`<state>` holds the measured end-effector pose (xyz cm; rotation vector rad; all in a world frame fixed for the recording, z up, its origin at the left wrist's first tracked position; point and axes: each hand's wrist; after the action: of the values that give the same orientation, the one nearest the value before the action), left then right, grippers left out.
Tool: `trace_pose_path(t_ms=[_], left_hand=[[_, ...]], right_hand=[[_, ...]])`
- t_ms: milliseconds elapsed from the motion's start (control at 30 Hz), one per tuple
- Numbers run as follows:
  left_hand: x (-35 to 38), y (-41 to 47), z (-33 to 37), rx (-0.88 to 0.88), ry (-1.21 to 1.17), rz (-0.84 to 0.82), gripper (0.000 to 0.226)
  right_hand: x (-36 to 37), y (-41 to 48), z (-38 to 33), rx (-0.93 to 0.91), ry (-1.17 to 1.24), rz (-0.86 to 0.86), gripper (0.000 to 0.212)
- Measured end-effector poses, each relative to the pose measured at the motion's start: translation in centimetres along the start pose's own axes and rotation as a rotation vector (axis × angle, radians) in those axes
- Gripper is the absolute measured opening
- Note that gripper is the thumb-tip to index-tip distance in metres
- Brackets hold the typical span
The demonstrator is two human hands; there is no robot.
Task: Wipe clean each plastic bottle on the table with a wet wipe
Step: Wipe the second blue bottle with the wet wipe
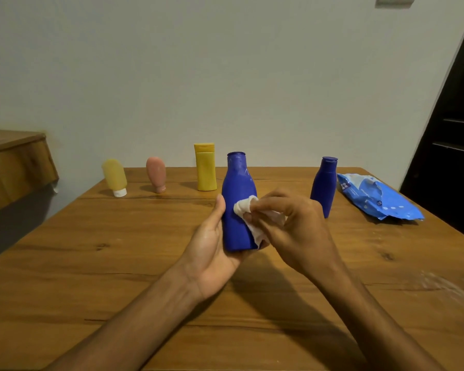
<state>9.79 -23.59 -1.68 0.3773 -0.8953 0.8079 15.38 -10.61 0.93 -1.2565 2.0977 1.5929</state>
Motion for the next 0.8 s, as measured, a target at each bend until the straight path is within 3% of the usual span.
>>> trace_pose_path(t_ms=[133,333,500,700,800], left_hand=[[-0.1,0.2,1.1,0.028,-0.050,0.008,0.057],[0.3,-0.1,-0.2,-0.011,-0.022,0.013,0.052],[0.0,0.4,1.2,0.046,-0.071,0.034,0.059],[0.0,0.3,0.1,0.009,-0.041,0.045,0.055],[-0.4,0.4,0.5,0.028,-0.038,0.044,0.056]], right_hand=[[-0.2,0.2,0.1,0.007,0.024,-0.133,0.020],[0.3,0.2,0.4,0.151,0.086,0.158,0.017],[0.1,0.1,-0.1,0.100,0.112,-0.094,0.017],[0.5,0.2,0.3,0.185,0.085,0.065,0.018],[0.4,0.1,0.2,0.121,0.080,-0.023,0.020]])
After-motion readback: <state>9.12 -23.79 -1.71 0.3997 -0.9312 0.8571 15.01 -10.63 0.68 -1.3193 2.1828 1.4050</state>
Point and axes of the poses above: each hand's wrist, its own y-axis towards the middle knuckle, its own x-axis out of the palm, z = x × y, and after that the axes turned 8 degrees about -y, right-handed
